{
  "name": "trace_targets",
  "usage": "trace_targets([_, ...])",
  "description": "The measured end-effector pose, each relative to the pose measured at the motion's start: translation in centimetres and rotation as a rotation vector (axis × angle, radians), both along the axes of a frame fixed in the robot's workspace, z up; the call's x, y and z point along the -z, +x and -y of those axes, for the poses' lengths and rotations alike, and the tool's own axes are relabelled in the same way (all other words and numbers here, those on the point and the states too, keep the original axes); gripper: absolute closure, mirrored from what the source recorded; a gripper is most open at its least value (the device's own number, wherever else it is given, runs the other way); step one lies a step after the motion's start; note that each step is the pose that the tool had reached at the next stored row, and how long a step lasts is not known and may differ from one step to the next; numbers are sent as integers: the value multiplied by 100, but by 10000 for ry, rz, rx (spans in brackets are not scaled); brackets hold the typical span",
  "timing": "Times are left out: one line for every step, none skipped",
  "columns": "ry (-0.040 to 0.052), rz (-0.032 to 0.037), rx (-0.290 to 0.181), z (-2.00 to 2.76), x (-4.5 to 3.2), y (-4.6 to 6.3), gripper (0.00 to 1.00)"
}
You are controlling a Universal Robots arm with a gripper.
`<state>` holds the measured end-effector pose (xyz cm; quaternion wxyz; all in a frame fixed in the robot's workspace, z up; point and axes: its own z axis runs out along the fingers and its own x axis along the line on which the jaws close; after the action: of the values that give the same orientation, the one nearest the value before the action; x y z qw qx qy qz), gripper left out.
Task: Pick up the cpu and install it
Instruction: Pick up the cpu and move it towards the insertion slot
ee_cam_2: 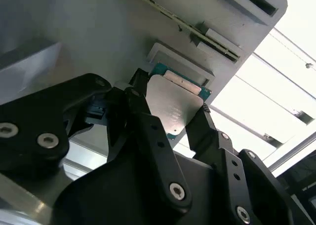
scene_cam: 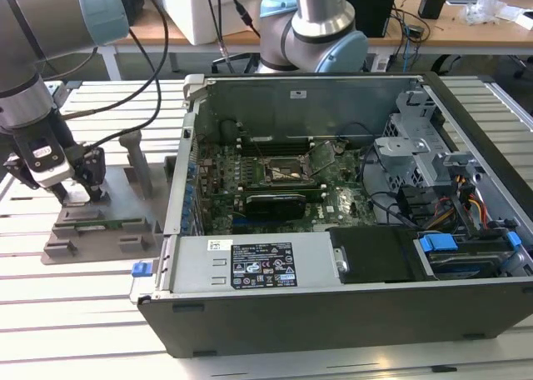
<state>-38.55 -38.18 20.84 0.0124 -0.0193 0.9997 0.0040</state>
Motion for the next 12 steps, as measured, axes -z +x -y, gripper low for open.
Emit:
trace_targets([0,0,0,0,0,0,45])
trace_targets([1,1,0,0,0,0,45])
trace_targets([1,-1,0,0,0,0,45])
trace_targets([1,0,0,0,0,0,45])
trace_targets([1,0,0,0,0,0,45])
trace_targets([1,-1,0,0,0,0,45])
trace_targets([1,0,0,0,0,0,45])
trace_targets([1,-1,0,0,0,0,45])
trace_targets([2,0,0,0,0,0,45])
trace_targets([2,0,0,0,0,0,45])
trace_targets([2,0,0,0,0,0,45])
trace_targets([-3,-1,0,1,-1,0,45])
